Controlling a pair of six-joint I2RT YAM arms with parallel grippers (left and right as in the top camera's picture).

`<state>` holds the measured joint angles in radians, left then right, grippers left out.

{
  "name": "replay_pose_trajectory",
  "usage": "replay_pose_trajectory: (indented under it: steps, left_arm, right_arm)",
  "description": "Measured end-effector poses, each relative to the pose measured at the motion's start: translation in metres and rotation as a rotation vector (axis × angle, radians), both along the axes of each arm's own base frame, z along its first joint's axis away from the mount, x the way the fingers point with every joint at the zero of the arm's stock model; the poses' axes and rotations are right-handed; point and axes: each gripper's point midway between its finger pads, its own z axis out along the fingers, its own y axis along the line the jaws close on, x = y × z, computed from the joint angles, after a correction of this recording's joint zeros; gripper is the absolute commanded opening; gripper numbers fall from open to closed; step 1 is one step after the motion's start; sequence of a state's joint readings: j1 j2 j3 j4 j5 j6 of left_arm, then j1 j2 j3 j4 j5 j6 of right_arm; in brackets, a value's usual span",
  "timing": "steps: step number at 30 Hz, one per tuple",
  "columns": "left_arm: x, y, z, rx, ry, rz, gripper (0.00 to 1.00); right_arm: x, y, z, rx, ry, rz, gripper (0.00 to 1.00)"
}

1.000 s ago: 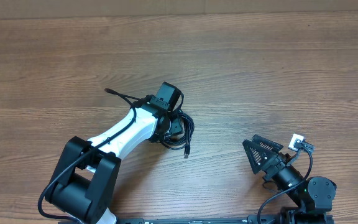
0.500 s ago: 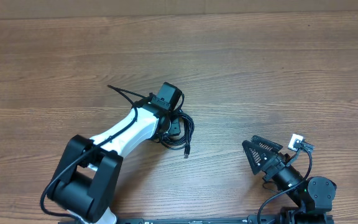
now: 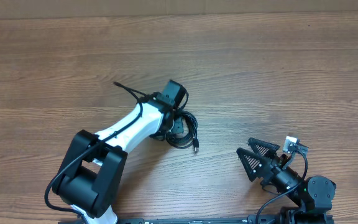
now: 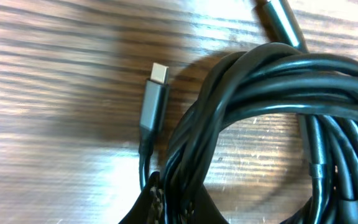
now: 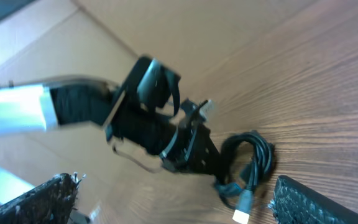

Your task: Untangle cables

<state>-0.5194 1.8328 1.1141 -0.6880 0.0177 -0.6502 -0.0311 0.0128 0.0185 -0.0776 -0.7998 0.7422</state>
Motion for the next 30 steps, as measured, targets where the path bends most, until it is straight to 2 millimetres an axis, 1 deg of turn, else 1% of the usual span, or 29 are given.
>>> replay_pose_trajectory:
  steps: [1, 3, 5, 7, 8, 9, 12, 15, 17, 19, 21, 24, 27, 28, 30]
  left_arm:
    - [0.001, 0.002, 0.005, 0.007, 0.010, 0.004, 0.04]
    - [0.012, 0.002, 0.024, 0.000, -0.011, 0.000, 0.04]
    - [0.022, 0.001, 0.047, -0.015, -0.051, -0.010, 0.04]
    - [0.031, -0.001, 0.076, -0.039, -0.107, -0.023, 0.04]
    - [0.037, -0.004, 0.103, -0.065, -0.171, -0.043, 0.04]
    - [0.040, -0.006, 0.122, -0.081, -0.217, -0.062, 0.04]
    - [0.042, -0.004, 0.160, -0.098, -0.320, -0.094, 0.04]
    - [0.036, 0.007, 0.185, -0.080, -0.383, -0.104, 0.04]
    - [0.033, 0.011, 0.195, -0.070, -0.411, -0.111, 0.04]
    - [0.031, 0.014, 0.200, -0.063, -0.423, -0.114, 0.04]
    - [0.029, 0.016, 0.202, -0.055, -0.427, -0.119, 0.04]
    - [0.027, 0.017, 0.204, -0.051, -0.427, -0.132, 0.04]
    - [0.024, 0.016, 0.203, -0.054, -0.423, -0.164, 0.04]
    - [0.023, 0.014, 0.204, -0.061, -0.420, -0.180, 0.04]
    - [0.021, 0.009, 0.204, -0.083, -0.416, -0.216, 0.05]
  right_arm:
    - [-0.001, 0.001, 0.000, -0.015, -0.013, 0.009, 1.00]
    - [-0.002, 0.002, -0.001, -0.038, -0.033, 0.018, 1.00]
    - [-0.002, 0.003, -0.004, -0.050, -0.031, 0.025, 0.99]
    - [0.000, 0.003, -0.009, -0.070, -0.022, 0.026, 1.00]
    - [0.001, 0.002, -0.017, -0.082, 0.009, 0.026, 0.99]
    - [0.002, 0.001, -0.024, -0.092, 0.042, 0.017, 0.99]
    - [0.005, -0.004, -0.033, -0.114, 0.135, -0.019, 0.99]
    - [0.006, -0.008, -0.031, -0.141, 0.214, -0.041, 1.00]
    - [0.006, -0.010, -0.022, -0.156, 0.258, -0.046, 1.00]
    - [0.006, -0.010, -0.010, -0.164, 0.286, -0.041, 0.99]
    - [0.008, -0.006, 0.008, -0.161, 0.278, -0.008, 1.00]
    - [0.003, 0.013, 0.042, -0.124, 0.194, 0.146, 1.00]
    - [-0.008, 0.028, 0.067, -0.094, 0.086, 0.306, 1.00]
    - [-0.012, 0.031, 0.071, -0.088, 0.068, 0.341, 1.00]
    - [-0.012, 0.033, 0.071, -0.083, 0.068, 0.361, 0.97]
